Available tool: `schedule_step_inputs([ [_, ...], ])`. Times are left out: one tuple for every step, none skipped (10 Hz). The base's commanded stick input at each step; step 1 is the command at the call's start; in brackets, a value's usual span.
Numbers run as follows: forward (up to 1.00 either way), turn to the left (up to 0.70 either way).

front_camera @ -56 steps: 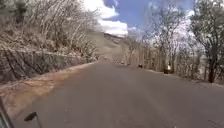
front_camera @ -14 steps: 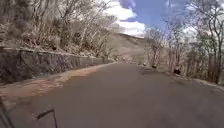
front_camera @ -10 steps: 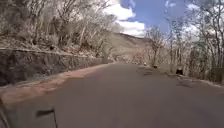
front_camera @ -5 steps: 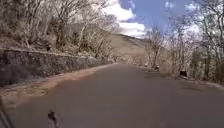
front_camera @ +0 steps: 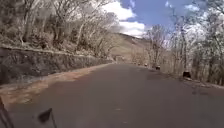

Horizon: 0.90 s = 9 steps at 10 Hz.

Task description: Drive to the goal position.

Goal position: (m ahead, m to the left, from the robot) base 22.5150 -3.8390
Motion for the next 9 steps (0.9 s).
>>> schedule_step_inputs([
  [0.70, 0.00],
  [0.70, 0.00],
  [0.70, 0.00],
  [0.63, 0.00],
  [0.56, 0.00],
  [0.12, 0.00],
  [0.41, 0.00],
  [0.70, 0.00],
  [0.70, 0.00],
])
